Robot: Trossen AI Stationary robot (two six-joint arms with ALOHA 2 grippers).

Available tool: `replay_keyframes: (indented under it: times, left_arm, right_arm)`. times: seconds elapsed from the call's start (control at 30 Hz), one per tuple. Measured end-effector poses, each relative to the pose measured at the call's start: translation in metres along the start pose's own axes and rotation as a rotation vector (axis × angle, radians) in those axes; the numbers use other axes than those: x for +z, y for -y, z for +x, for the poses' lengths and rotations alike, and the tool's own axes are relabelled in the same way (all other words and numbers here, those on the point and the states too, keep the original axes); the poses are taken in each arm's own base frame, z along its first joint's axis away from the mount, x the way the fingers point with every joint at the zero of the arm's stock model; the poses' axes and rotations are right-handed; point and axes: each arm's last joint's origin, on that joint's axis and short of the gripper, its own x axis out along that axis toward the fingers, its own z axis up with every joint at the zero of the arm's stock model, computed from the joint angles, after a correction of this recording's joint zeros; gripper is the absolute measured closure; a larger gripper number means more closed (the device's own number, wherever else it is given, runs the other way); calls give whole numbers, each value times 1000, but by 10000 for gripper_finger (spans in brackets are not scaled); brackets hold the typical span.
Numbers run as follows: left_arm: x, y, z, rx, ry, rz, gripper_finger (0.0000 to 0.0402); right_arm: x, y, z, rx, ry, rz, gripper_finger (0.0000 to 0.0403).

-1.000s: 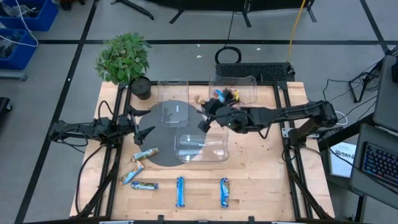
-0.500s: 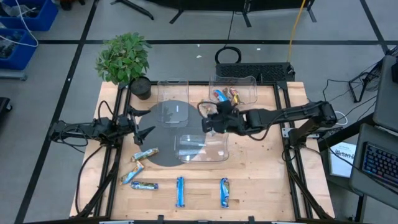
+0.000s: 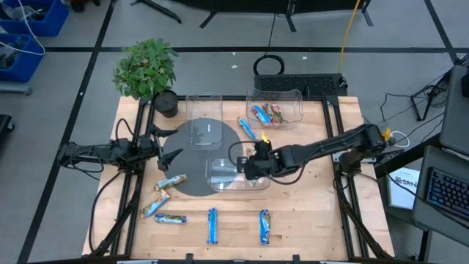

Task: Pick and place Granola Bars by type
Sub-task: Put the yellow granola bar into the bottom transparent bin

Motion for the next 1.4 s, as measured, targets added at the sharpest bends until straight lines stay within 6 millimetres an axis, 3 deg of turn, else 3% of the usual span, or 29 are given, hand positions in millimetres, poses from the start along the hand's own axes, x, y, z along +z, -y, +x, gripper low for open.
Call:
replay_keyframes:
  times: [0.23,0.43,0.73,1.07,1.4]
  left_arm:
    - [0,0,0,0,-1,1,23]
    - [0,0,0,0,-1,1,23]
    - [0,0,0,0,-1,1,23]
    - [0,0,0,0,-1,1,23]
    - [0,0,0,0,-1,1,23]
  right_arm:
    - [0,8,17,-118,-11,15,402]
    - [5,-2,33,-132,-27,28,402]
    - [-4,-4,46,-230,-109,-15,402]
    - [-3,-2,46,-253,-116,-33,400]
    - [0,-2,47,-250,-137,-100,359]
